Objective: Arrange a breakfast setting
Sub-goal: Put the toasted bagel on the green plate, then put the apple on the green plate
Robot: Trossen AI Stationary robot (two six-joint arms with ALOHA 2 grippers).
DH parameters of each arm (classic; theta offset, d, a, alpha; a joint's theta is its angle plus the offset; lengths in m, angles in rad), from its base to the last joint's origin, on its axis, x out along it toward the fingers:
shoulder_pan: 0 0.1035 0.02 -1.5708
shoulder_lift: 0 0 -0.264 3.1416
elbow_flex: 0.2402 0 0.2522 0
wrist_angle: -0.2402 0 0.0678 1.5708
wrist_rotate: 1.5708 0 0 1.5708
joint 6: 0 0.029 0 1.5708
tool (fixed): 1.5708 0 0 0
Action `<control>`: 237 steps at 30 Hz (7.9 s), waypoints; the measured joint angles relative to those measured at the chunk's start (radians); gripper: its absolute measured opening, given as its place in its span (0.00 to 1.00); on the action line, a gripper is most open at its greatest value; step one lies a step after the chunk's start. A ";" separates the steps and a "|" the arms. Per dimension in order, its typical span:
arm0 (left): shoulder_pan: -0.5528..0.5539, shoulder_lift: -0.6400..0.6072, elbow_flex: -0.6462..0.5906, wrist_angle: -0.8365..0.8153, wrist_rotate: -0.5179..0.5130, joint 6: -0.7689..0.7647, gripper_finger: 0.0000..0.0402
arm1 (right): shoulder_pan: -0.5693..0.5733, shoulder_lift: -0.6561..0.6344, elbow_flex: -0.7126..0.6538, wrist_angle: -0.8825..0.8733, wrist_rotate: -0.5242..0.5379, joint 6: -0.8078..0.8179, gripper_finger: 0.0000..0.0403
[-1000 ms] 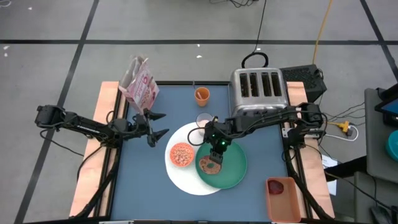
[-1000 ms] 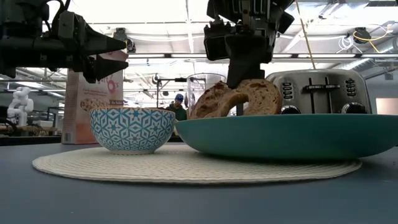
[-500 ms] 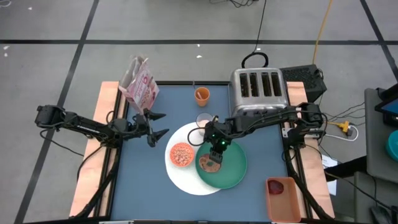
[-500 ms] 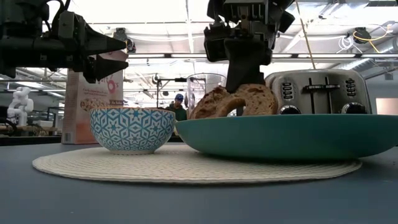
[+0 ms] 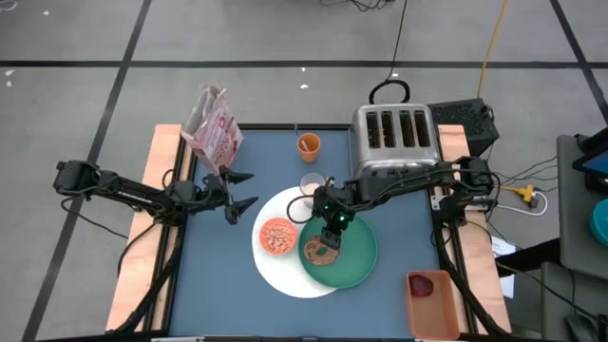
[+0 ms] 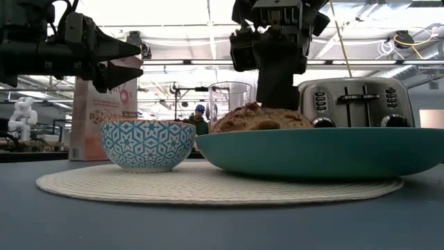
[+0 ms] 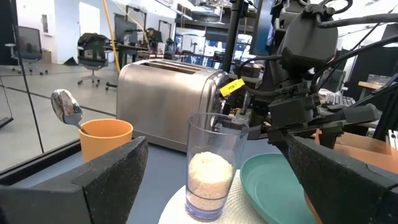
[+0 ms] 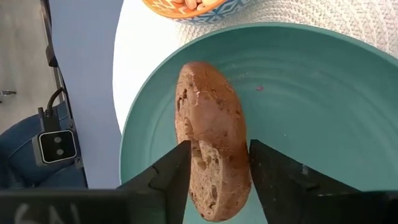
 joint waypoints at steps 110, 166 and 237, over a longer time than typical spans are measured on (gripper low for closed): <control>0.000 0.000 0.000 -0.001 0.000 0.000 0.97 | 0.617 -0.419 0.000 -0.454 0.107 0.726 0.98; 0.000 0.000 0.000 -0.002 0.000 -0.027 0.97 | 1.125 -0.105 0.000 -0.665 0.415 0.722 0.98; 0.000 0.000 0.000 -0.004 0.000 -0.048 0.97 | 1.114 -0.044 -0.100 -0.608 0.409 0.782 0.98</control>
